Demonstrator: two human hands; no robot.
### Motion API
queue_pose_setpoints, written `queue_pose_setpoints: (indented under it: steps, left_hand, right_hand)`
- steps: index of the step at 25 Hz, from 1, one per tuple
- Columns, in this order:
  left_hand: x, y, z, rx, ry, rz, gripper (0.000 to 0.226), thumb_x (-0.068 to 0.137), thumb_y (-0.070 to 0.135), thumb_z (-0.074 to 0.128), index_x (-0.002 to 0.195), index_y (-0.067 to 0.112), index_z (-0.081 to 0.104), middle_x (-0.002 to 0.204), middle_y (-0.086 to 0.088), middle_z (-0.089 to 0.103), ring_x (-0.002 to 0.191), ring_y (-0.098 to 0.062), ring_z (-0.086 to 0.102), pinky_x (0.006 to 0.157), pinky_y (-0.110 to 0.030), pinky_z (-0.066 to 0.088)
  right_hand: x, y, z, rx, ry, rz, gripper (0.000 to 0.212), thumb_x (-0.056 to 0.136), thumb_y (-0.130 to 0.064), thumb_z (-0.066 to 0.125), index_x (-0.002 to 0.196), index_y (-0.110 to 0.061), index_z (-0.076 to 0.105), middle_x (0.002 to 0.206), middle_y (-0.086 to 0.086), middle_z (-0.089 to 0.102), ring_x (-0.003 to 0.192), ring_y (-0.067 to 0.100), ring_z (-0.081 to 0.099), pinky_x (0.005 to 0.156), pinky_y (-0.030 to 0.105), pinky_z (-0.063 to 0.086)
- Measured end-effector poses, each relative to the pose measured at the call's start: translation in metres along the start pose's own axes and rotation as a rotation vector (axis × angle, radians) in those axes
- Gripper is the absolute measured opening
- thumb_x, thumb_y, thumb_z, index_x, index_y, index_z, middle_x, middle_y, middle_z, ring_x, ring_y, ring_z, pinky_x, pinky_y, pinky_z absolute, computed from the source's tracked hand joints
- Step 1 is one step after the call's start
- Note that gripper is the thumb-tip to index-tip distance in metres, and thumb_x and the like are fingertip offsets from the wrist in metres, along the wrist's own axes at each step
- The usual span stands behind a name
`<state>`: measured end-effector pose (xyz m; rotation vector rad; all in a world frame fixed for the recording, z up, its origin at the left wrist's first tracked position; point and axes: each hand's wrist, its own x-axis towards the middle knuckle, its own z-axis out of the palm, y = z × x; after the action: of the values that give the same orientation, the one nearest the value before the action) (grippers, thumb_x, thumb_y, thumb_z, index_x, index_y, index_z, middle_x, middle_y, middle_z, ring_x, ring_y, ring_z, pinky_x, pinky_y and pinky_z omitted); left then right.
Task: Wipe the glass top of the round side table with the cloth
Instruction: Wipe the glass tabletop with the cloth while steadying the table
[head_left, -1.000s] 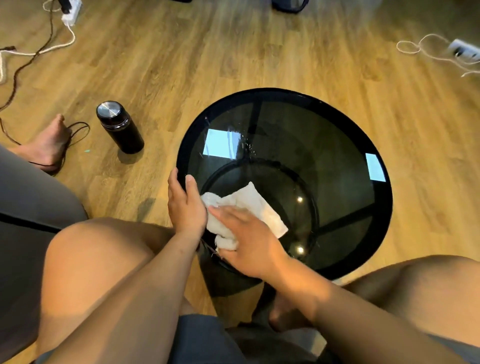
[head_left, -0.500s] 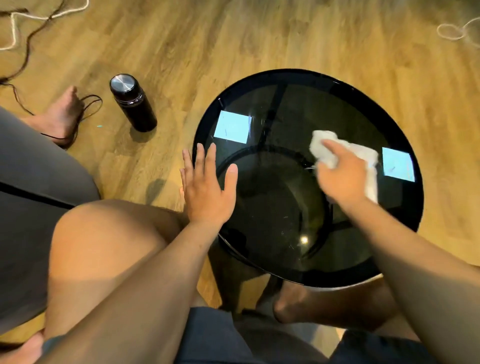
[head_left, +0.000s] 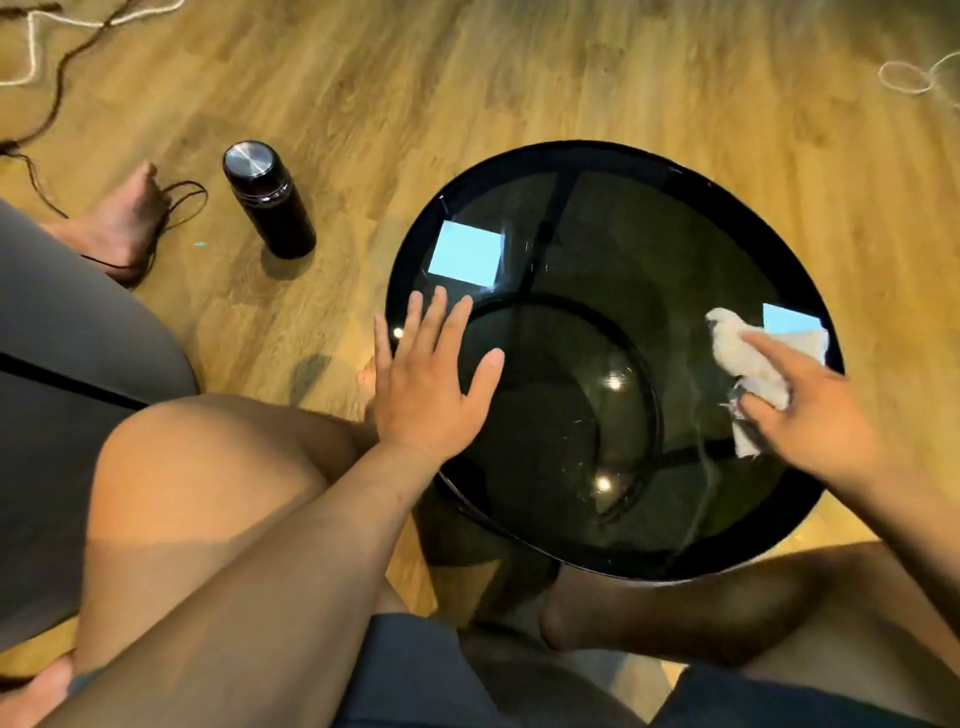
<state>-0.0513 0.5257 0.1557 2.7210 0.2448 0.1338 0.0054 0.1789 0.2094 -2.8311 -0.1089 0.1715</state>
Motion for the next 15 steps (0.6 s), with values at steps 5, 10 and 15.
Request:
queue_pose_setpoints:
  steps: [5,10,15]
  left_hand:
    - [0.001,-0.002,0.0,-0.017,0.031,-0.01,0.069,0.096,0.062,0.017,0.153,0.024,0.026,0.164,-0.005,0.022,0.154,-0.022,0.006,0.123,-0.052,0.003]
    - [-0.001,-0.002,-0.001,-0.153,0.096,0.001,0.065,0.1,0.05,0.014,0.152,0.018,0.033,0.161,-0.01,0.028,0.153,-0.023,0.012,0.124,-0.048,0.002]
    - [-0.002,0.0,-0.001,-0.136,0.069,0.023,0.067,0.098,0.053,0.015,0.153,0.018,0.032,0.163,-0.007,0.025,0.153,-0.019,0.009,0.125,-0.042,0.0]
  right_hand:
    - [0.045,-0.055,0.027,0.192,0.184,0.264,0.052,0.082,-0.031,0.048,0.135,-0.032,0.052,0.129,0.008,0.061,0.115,0.034,0.058,0.101,0.036,0.043]
    - [0.0,-0.213,0.095,0.363,0.01,-0.283,0.039,0.093,-0.019,0.057,0.132,-0.017,0.059,0.135,0.003,0.06,0.131,0.017,0.048,0.115,0.029,0.028]
    - [-0.037,-0.122,0.059,0.295,-0.23,-0.587,0.05,0.086,-0.015,0.061,0.136,-0.012,0.054,0.13,0.01,0.061,0.116,0.01,0.056,0.102,0.013,0.036]
